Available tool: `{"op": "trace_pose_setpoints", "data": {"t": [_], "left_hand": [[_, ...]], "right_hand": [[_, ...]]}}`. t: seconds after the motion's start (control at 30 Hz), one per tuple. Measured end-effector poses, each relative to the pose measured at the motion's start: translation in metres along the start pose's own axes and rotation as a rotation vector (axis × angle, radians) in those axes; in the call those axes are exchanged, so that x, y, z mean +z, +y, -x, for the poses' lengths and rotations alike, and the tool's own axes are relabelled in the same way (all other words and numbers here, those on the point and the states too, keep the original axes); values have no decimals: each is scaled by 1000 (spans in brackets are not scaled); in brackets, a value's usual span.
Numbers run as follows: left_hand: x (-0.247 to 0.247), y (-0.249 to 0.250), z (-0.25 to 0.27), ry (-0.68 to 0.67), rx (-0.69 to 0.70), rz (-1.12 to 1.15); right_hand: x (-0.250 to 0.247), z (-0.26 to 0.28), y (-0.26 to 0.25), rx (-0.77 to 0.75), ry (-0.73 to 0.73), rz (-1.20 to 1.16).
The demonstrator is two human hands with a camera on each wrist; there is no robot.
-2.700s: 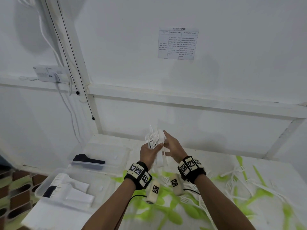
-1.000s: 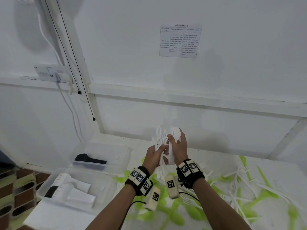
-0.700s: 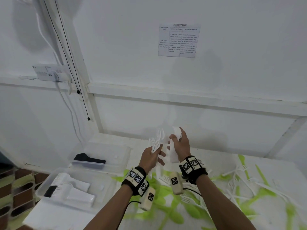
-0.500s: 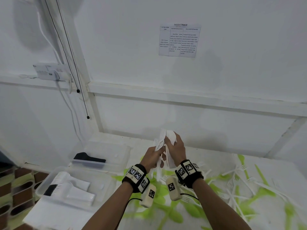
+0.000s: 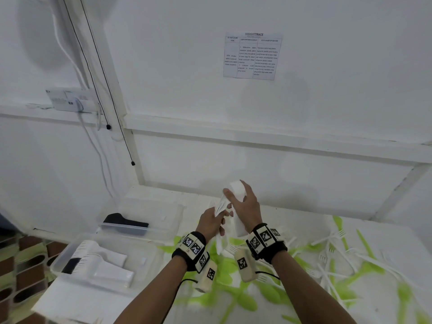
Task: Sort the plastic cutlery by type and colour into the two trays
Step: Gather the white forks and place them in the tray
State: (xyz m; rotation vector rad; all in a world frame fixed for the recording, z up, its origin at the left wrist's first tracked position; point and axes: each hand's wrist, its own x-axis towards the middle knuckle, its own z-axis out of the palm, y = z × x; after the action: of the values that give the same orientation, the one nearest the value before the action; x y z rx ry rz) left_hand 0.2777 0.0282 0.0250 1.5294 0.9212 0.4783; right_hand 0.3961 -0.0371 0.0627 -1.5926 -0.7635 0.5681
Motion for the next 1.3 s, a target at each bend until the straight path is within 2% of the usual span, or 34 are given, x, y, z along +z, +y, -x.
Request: {"op": "trace_pose_setpoints", "data": {"t": [0.13, 0.23, 0.3, 0.37, 0.43, 0.5, 0.67, 0.83, 0.93, 1.0, 1.07, 1.13, 1.3], "left_hand": [[5, 9, -1, 0, -23, 113], [4, 7, 2, -5, -8, 104], [4, 3, 4, 11, 45, 62], [5, 0, 7, 40, 95, 64], [5, -2, 11, 60, 136, 79], [6, 1, 16, 45, 170, 112], [12, 3, 16, 70, 249, 185], [15, 2, 11, 143, 318, -19], [17, 8, 11, 101, 275, -113], [17, 10, 10, 57, 220, -79], [15, 10, 10, 75, 166, 3], [13, 8, 9, 117, 125, 26], [13, 6, -4, 99, 26, -92]], "right_hand": [[6, 6, 12, 10, -82, 96], [5, 2, 21, 11, -95, 94], [4, -3, 26, 40, -59, 42], [0, -10, 26, 70, 40, -21], [-5, -15, 22, 108, 106, -171], [-10, -17, 18, 112, 109, -272], [-13, -22, 15, 100, 150, -353], [-3, -22, 31, 100, 223, -319], [1, -20, 32, 122, 318, -354], [-4, -22, 31, 134, 323, -411], [-11, -23, 29, 165, 255, -470], [-16, -21, 28, 157, 164, -421], [-5, -7, 32, 132, 28, -326]]}}
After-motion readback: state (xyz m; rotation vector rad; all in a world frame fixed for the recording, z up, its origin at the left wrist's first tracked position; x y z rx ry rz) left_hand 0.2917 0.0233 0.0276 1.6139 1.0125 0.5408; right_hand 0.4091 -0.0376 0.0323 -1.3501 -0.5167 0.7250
